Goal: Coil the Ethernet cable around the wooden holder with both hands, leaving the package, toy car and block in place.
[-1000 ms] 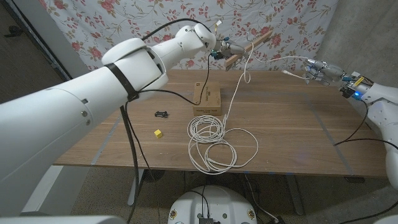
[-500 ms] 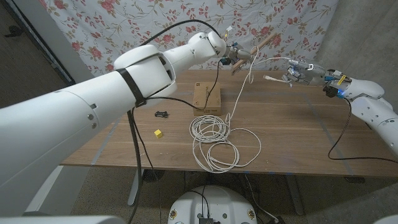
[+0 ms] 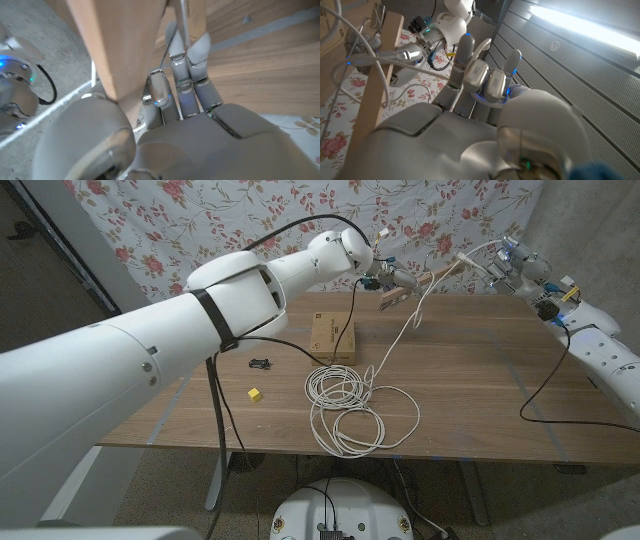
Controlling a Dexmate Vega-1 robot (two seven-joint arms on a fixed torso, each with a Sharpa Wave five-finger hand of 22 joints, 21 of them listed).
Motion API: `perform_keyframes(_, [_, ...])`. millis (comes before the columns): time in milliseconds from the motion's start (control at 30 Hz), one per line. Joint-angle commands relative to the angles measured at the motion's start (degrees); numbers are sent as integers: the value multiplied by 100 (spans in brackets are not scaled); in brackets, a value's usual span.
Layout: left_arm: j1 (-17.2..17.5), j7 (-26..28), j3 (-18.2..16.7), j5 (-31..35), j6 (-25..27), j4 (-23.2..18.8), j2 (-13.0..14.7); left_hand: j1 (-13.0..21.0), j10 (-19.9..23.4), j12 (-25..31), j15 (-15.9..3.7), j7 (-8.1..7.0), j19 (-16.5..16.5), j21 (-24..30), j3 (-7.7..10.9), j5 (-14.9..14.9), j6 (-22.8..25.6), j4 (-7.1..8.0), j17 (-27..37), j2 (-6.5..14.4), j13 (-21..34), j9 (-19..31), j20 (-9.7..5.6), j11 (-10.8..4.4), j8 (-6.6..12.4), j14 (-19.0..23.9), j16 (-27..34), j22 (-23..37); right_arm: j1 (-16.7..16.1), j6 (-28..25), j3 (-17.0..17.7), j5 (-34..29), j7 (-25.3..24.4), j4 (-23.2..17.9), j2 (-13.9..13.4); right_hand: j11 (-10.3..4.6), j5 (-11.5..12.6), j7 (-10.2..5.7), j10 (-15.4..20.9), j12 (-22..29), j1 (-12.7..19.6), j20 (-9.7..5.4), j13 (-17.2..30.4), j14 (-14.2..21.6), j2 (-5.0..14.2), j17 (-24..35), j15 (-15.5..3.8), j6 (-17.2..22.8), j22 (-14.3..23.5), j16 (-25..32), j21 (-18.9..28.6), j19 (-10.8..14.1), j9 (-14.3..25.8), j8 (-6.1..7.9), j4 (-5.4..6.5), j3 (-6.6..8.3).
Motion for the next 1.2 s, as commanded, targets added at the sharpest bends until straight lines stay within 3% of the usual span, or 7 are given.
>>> perform_keyframes(33, [-95,-2747,-188,-29,-784,378,-30,717,-19,-3,-1007,10,-22,44,-32,-31,-18,7,1415,708,0,-32,-276,-51,-5,1269,3214,-50,212,-274,404,92,7,634,268,34,-26,76,21,22,-31,-355,13,220,-10,5,-212,69,25,13,39,-46,39,60,-15,66])
perform_keyframes(233, [-8,-3479,-302,-74,-1045,356,75,732,2,3,-1020,19,2,36,-38,-45,-5,-6,1361,713,-1,-55,-283,-81,-6,1283,3209,-184,273,-437,924,-136,7,816,401,32,-44,95,29,27,-54,-330,12,207,-14,5,-213,78,50,11,72,-84,73,104,-14,77])
perform_keyframes(467, [87,-3774,-435,-92,-1119,340,194,748,1,0,-1027,18,-34,138,-38,-56,5,-20,1337,724,-1,-47,-279,-86,16,1299,3248,-84,363,-738,1475,-841,-294,687,363,29,-64,97,43,30,-79,-324,11,200,-11,4,-214,87,41,11,97,-91,104,152,-16,97])
perform_keyframes(867, [145,-3953,-550,-95,-1212,325,259,753,7,0,-1029,21,-14,126,-44,-68,6,-25,1288,739,-1,-51,-281,-76,28,1290,3272,-162,864,-1322,1605,-1906,-1255,575,183,50,-97,100,60,34,-115,-328,10,196,-6,4,-214,75,15,13,134,-79,92,187,-23,142])
perform_keyframes(1200, [179,-4143,-648,-140,-1312,297,326,748,15,3,-1028,20,-33,157,-51,-74,-1,-25,1308,741,0,-57,-282,-88,35,1286,3318,-111,1584,-1534,1568,-2399,-1997,1085,379,38,-121,97,78,34,-141,-323,9,193,-8,4,-213,76,26,13,165,-115,71,212,-28,177])
